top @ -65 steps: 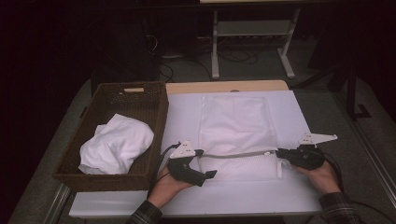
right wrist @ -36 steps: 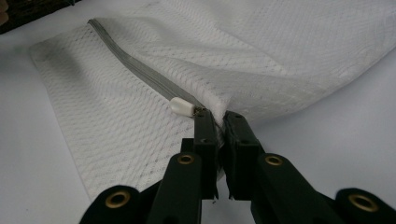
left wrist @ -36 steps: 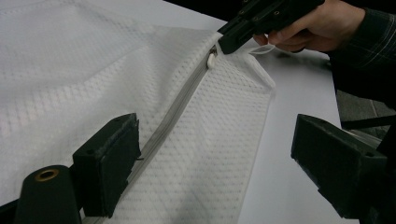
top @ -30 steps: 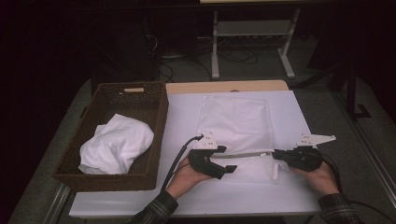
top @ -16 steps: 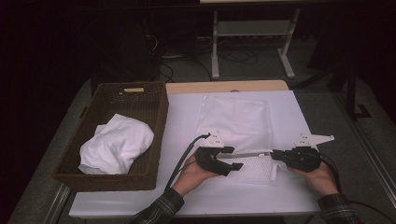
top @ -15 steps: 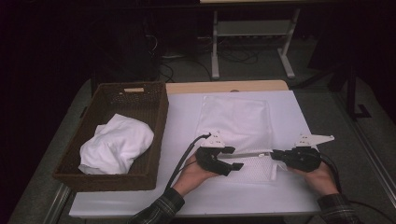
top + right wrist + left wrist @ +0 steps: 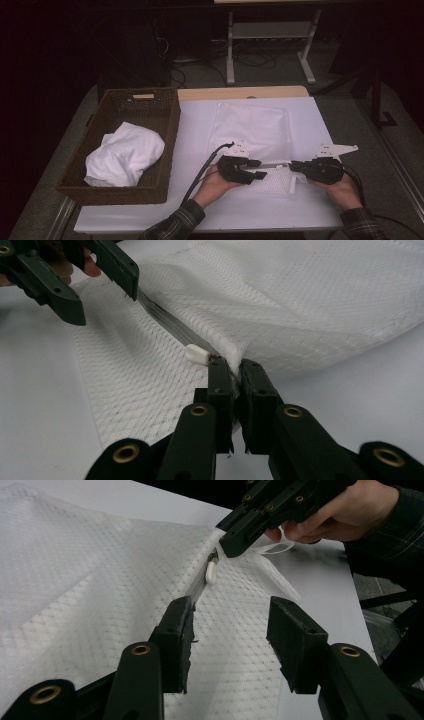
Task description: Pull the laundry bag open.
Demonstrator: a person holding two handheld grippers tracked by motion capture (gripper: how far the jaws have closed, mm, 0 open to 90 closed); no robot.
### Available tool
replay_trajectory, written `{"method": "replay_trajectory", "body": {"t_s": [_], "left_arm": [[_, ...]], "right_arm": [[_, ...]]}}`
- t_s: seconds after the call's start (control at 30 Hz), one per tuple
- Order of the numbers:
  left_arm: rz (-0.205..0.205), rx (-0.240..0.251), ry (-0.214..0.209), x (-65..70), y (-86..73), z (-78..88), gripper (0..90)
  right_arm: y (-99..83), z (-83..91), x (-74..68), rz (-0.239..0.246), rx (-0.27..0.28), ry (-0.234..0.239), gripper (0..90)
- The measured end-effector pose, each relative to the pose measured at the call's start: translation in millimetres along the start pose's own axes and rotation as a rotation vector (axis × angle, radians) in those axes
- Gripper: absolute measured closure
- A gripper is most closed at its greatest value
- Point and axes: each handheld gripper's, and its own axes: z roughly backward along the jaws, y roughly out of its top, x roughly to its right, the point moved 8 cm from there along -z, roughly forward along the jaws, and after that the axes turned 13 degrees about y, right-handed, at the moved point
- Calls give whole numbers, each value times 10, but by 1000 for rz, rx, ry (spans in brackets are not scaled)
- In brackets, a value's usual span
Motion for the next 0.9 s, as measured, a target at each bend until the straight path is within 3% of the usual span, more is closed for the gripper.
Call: {"method": "replay_trajectory", "body": {"t_s": [0.37, 0.9], "left_arm": [[7, -30, -17, 11, -12, -126, 652], [-2, -53, -30, 57, -14, -226, 703]], "right_arm": [[40, -9, -70, 18, 14, 24, 840], [89, -46, -168, 40, 29, 61, 841]]}}
